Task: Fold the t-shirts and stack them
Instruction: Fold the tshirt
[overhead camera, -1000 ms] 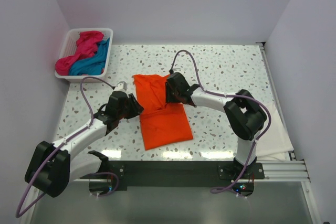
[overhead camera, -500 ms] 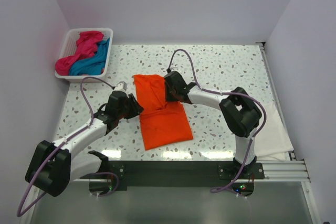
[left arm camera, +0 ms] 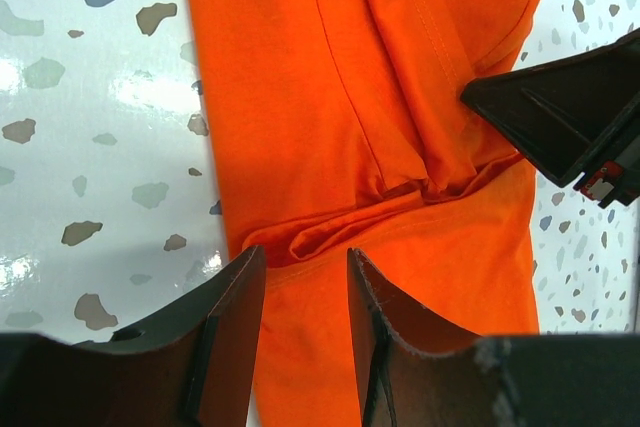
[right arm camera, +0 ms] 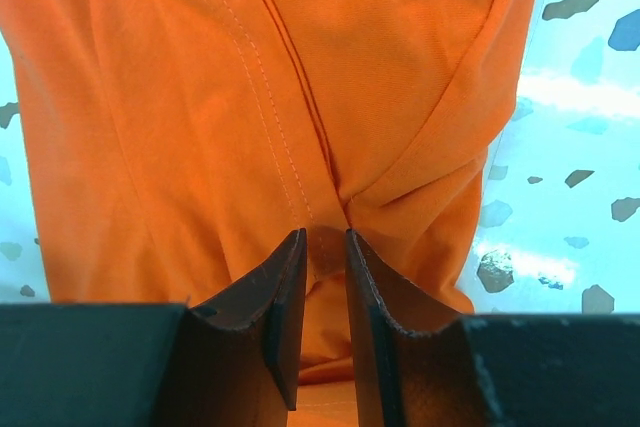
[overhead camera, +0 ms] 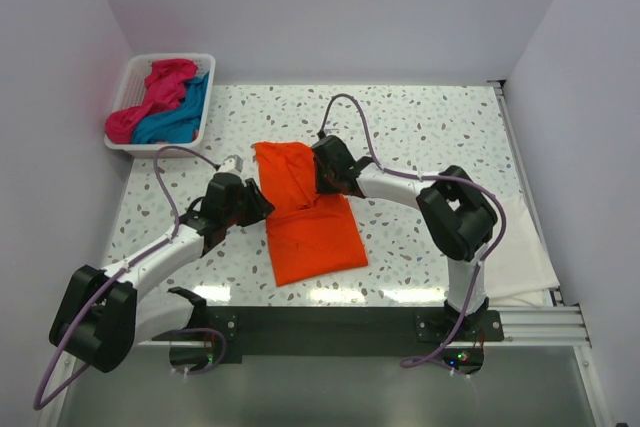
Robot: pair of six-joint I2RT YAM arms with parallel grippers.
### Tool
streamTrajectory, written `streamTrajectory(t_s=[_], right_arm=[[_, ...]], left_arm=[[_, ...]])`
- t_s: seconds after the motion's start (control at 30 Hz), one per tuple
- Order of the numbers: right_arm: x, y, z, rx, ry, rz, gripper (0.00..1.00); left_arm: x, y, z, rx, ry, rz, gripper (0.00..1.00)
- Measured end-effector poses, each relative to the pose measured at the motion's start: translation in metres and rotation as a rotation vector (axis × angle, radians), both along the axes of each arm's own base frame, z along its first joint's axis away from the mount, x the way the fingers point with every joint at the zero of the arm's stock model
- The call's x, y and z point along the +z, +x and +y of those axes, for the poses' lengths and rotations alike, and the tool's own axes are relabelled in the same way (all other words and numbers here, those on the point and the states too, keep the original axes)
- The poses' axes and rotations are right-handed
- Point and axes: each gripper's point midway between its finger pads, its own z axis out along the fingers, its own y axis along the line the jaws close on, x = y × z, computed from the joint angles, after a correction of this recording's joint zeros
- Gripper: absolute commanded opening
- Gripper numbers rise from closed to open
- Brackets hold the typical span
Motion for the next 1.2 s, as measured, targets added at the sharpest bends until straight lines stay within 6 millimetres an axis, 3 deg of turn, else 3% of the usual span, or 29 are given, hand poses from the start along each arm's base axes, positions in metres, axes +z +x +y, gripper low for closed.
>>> streamTrajectory(t_s=[0.4, 0.57, 0.7, 0.77, 1.0, 1.2], right_arm=[[-0.015, -0.001, -0.001, 0.000, -0.024, 0.022, 0.26], [-0.015, -0.001, -0.001, 0.001, -0.025, 0.021, 0.38], [-0.015, -0.001, -0.002, 0.006, -0.029, 0.019, 0.38], [-0.015, 0.000, -0.001, 0.007, -0.028, 0.019, 0.37], [-0.015, 0.000, -0.001, 0.010, -0.030, 0.019, 0.13], [-0.014, 0.001, 0.000, 0.011, -0.027, 0.018, 0.07]], left_arm=[[-0.004, -0.001, 0.000, -0.002, 0.000, 0.005, 0.43], [-0.004, -0.001, 0.000, -0.001, -0.001, 0.003, 0.43], [-0.004, -0.001, 0.001, 0.002, -0.001, 0.002, 0.43], [-0.004, 0.000, 0.001, 0.002, -0.001, 0.002, 0.43], [-0.004, -0.001, 0.001, 0.002, -0.001, 0.003, 0.43], [-0.004, 0.000, 0.002, 0.003, 0.000, 0.003, 0.43]])
